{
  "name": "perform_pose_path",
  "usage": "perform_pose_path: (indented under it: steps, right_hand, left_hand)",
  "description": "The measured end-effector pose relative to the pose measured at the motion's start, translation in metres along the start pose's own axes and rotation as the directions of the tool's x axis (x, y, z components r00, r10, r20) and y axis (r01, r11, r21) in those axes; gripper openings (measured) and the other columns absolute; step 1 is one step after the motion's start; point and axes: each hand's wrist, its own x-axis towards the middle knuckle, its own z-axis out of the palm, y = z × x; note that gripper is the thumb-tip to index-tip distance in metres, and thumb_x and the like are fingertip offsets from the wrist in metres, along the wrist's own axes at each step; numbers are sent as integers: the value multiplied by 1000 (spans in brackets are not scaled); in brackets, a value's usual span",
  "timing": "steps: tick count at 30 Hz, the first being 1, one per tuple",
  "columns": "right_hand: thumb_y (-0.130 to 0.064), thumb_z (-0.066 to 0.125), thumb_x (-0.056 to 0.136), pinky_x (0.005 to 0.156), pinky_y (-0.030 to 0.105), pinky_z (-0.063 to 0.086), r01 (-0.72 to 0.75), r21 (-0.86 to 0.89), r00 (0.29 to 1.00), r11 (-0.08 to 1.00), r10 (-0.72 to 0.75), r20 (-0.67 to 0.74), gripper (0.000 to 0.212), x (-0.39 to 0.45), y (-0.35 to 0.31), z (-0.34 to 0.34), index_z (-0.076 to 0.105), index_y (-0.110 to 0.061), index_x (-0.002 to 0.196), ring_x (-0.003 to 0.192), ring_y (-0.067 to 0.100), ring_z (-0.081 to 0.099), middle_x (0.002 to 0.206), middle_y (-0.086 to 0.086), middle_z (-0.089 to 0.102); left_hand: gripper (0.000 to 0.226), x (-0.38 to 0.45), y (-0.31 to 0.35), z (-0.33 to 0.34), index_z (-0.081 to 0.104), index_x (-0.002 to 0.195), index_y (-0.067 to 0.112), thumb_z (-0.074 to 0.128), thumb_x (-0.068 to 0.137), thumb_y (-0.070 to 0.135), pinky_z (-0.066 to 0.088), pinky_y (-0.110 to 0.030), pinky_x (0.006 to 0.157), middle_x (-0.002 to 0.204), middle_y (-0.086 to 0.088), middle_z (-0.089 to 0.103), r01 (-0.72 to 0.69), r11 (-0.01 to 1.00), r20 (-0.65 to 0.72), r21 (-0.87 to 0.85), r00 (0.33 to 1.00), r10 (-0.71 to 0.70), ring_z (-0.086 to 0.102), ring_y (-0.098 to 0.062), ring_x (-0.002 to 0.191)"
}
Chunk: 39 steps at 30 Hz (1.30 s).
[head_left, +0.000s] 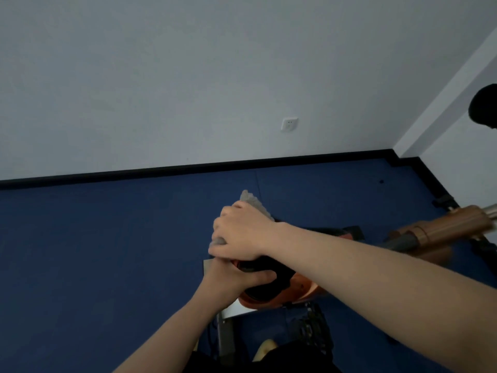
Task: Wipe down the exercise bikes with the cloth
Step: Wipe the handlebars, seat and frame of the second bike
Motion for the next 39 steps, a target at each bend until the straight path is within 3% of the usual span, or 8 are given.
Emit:
perform_pose_path:
  steps: [6, 11, 16, 21, 26, 33, 37, 39]
  right_hand:
    - [-54, 44, 88, 78, 39, 47, -425, 374, 905, 825, 374, 204, 39, 11, 26, -12, 61, -28, 65, 87, 20, 60, 80, -9, 63]
    - [-57, 42, 91, 88, 40, 39, 18, 94, 999, 995, -14, -49, 39, -9, 14, 6, 72, -34, 89, 104, 15, 52, 107, -13, 65]
    - [-60, 32, 94, 80, 37, 44, -469, 458, 878, 755, 456, 147, 43, 1, 36, -3, 66, -33, 92, 103, 19, 58, 105, -9, 64]
    - [-61, 36, 94, 88, 36, 32, -143, 322, 977, 936, 187, -107, 39, -25, 29, 13, 61, -43, 119, 125, 12, 44, 134, -15, 51]
    - [-63, 21, 98, 94, 42, 42, -568, 489, 806, 662, 568, 167, 52, -21, 49, 5, 59, -36, 121, 119, 22, 54, 127, -5, 61]
    - [-60, 33, 96, 97, 43, 36, -354, 345, 907, 869, 409, -100, 40, -31, 17, 12, 54, -45, 126, 126, 14, 42, 137, -15, 47]
    - [-64, 20, 97, 91, 41, 43, -715, 434, 652, 548, 747, 131, 51, -42, 43, 9, 58, -42, 122, 117, 21, 56, 126, -6, 62]
    - [-63, 15, 96, 91, 43, 39, -734, 341, 641, 588, 765, 59, 56, -45, 33, 14, 54, -38, 127, 115, 24, 56, 126, -2, 62]
  left_hand:
    - [66, -1, -2, -2, 64, 108, 26, 96, 52, 36, 51, -9, 66, 92, 17, 74, 76, 995, 44, -58, 996, -73, 70, 1, 85]
    - [66, -2, 2, -1, 65, 110, 27, 95, 53, 38, 50, -9, 70, 96, 19, 74, 16, 999, 36, -43, 999, -15, 67, 5, 90]
    - [87, -3, 2, -2, 62, 114, 22, 94, 39, 49, 57, -23, 78, 99, 6, 76, 98, 990, 54, -103, 994, -93, 72, -7, 90]
    - [72, -3, 2, -1, 62, 107, 25, 97, 46, 38, 52, -11, 66, 92, 16, 75, 75, 992, 36, -101, 997, -72, 70, 0, 84]
    - [90, -2, 0, -1, 56, 115, 25, 97, 37, 45, 55, -15, 68, 100, 7, 73, 101, 986, 39, -131, 995, -97, 70, -2, 85]
    - [132, -1, 3, -4, 29, 143, 29, 86, 31, 68, 51, -30, 96, 133, 12, 54, 69, 996, 29, 56, 997, -71, 57, 0, 112]
    - [160, 1, 5, -15, -23, 149, 39, 78, 32, 79, 33, -43, 116, 157, 19, 1, 9, 985, 73, 173, 997, -22, 24, -11, 142]
    - [156, 1, 6, -17, -26, 147, 42, 74, 33, 82, 29, -46, 118, 159, 20, -4, -56, 973, 82, 224, 996, 38, 19, -14, 146]
